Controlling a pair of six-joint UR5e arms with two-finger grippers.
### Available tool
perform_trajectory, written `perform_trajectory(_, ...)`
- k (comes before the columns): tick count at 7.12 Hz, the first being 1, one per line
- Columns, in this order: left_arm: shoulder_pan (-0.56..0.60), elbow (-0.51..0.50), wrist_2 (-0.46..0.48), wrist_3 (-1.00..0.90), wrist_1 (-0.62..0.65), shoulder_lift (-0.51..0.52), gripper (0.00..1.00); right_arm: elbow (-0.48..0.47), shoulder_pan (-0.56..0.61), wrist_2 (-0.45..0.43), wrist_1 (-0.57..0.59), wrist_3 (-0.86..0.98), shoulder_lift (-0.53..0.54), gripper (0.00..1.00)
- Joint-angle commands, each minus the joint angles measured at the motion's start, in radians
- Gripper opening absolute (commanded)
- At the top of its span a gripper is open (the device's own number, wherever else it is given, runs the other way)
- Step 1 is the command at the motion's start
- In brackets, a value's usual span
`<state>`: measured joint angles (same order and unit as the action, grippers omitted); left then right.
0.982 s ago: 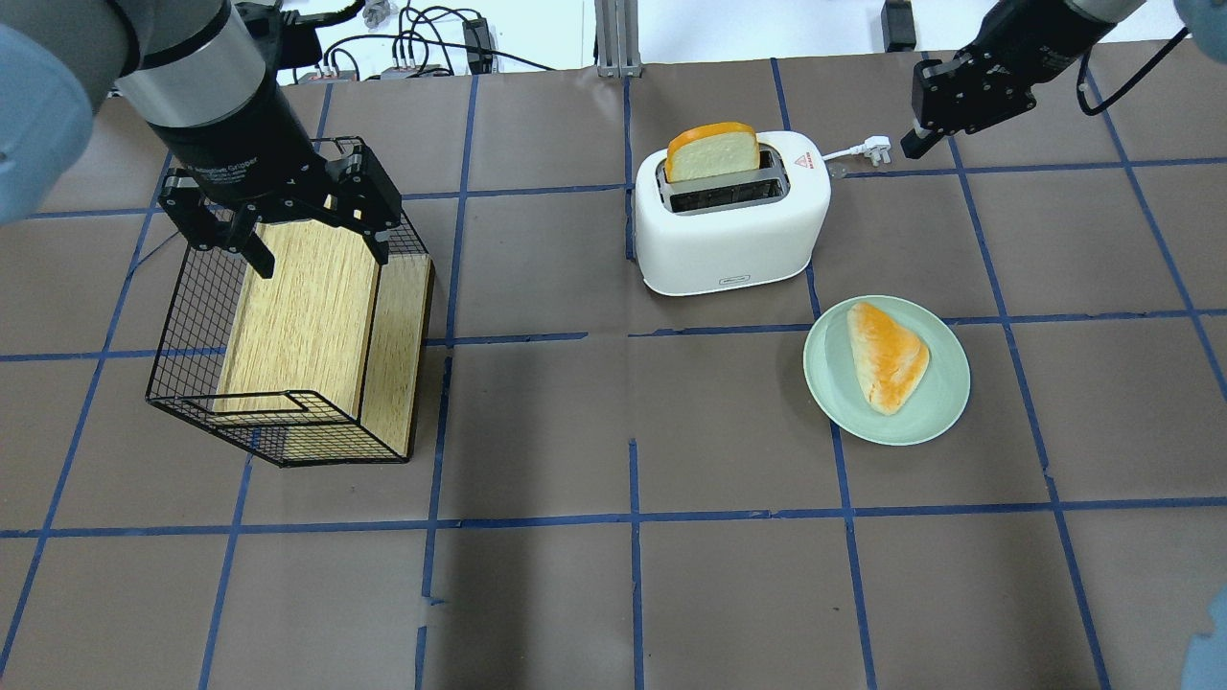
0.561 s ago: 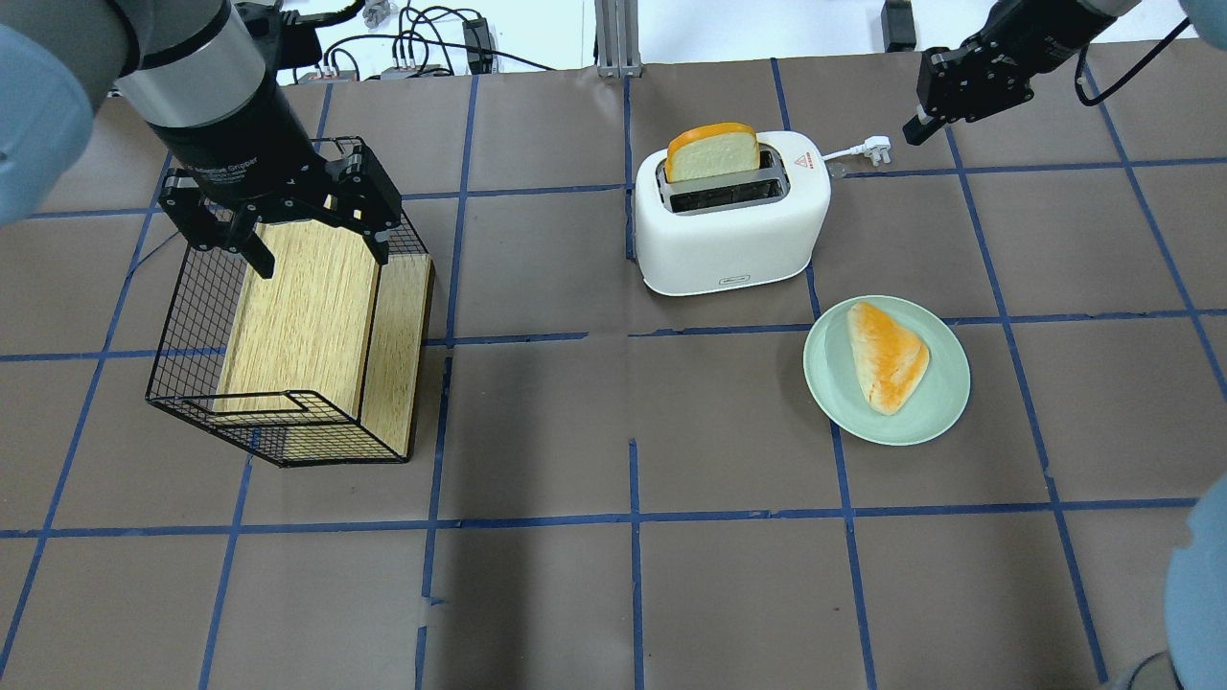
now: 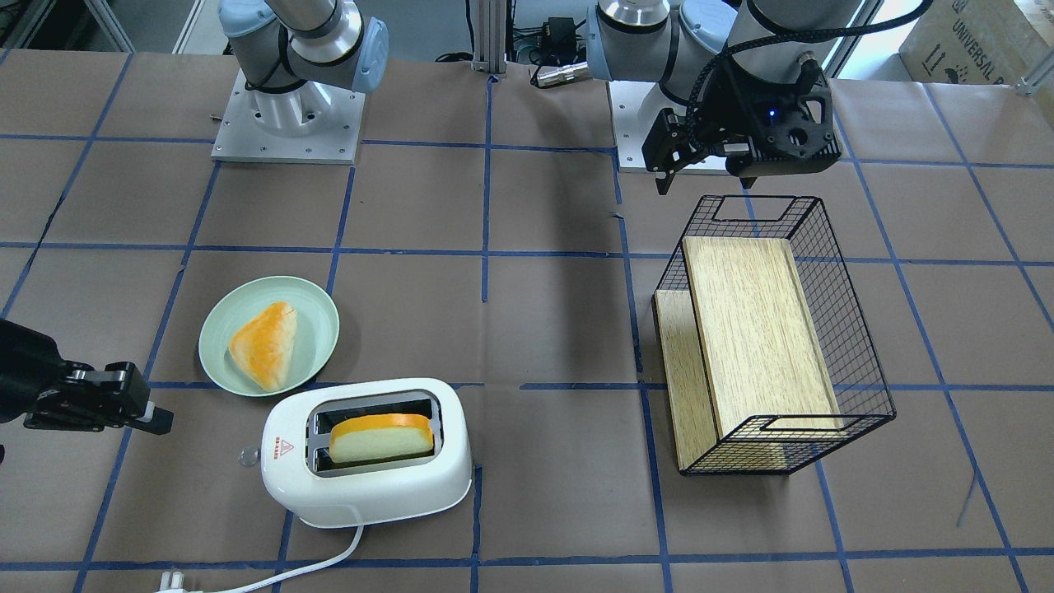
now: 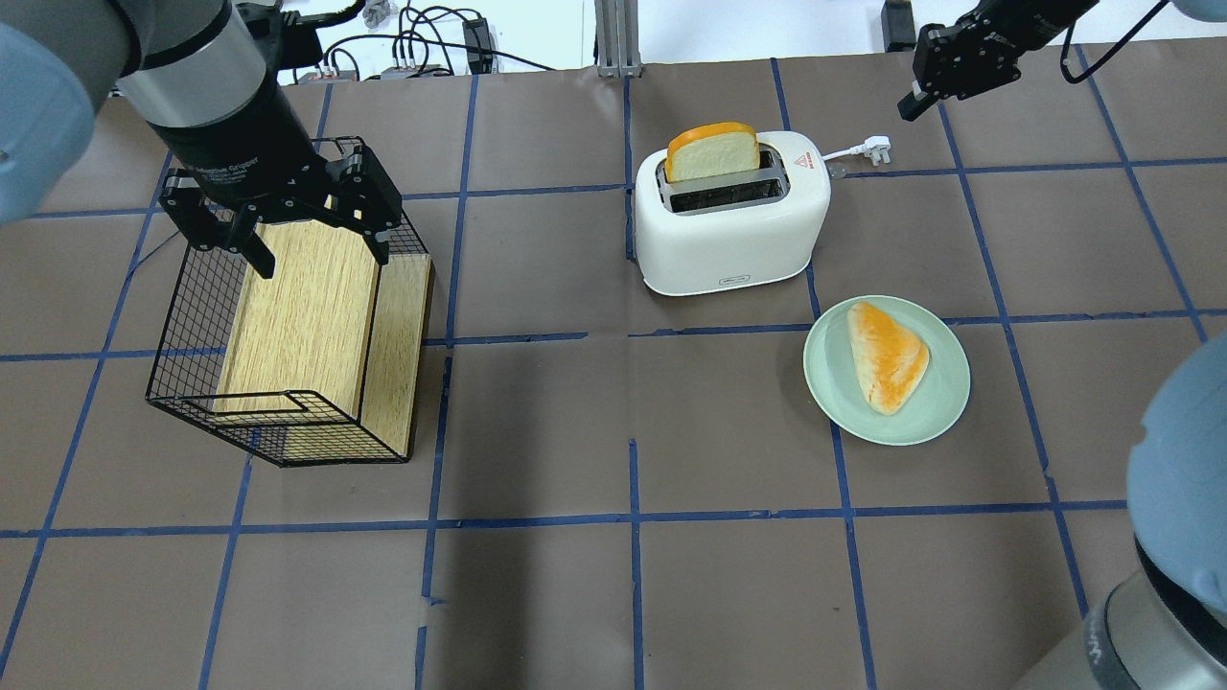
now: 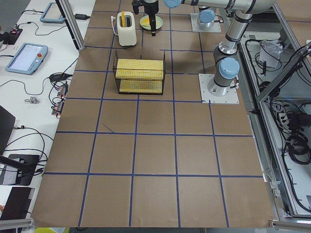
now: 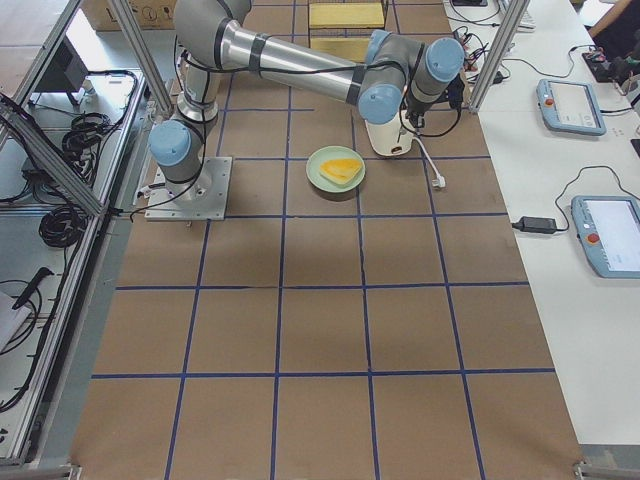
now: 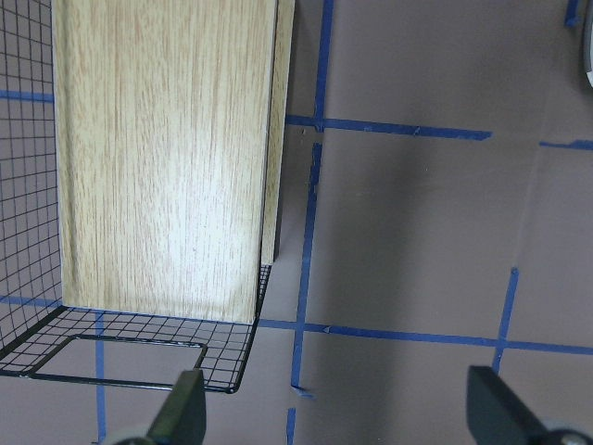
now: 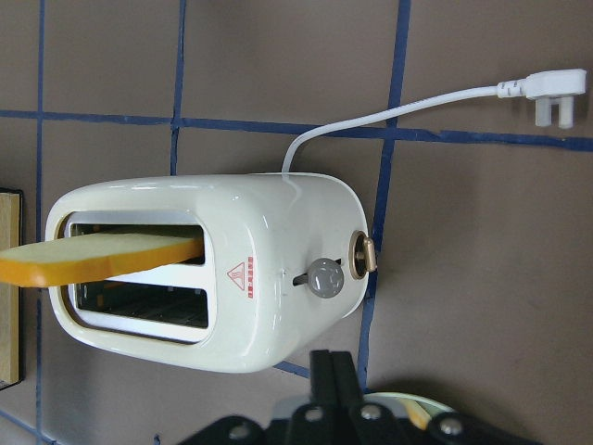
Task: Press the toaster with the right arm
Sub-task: 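Lower the right gripper beside the toaster's side lever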
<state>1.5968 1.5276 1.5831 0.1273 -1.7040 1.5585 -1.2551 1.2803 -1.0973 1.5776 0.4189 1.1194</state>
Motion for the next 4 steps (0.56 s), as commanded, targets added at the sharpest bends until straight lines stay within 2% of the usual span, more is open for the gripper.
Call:
perform_trajectory(1,0.000,0.000,0.000,0.000,0.000,0.000,1.00,0.002,-0.032,0.027,-0.002,0.014,-0.024,0.00)
perform_trajectory(4,0.000,-0.001,0.000,0.000,0.000,-0.002,1.00,0.000,0.000,0.051,-0.056,0.008,-0.047,0.00)
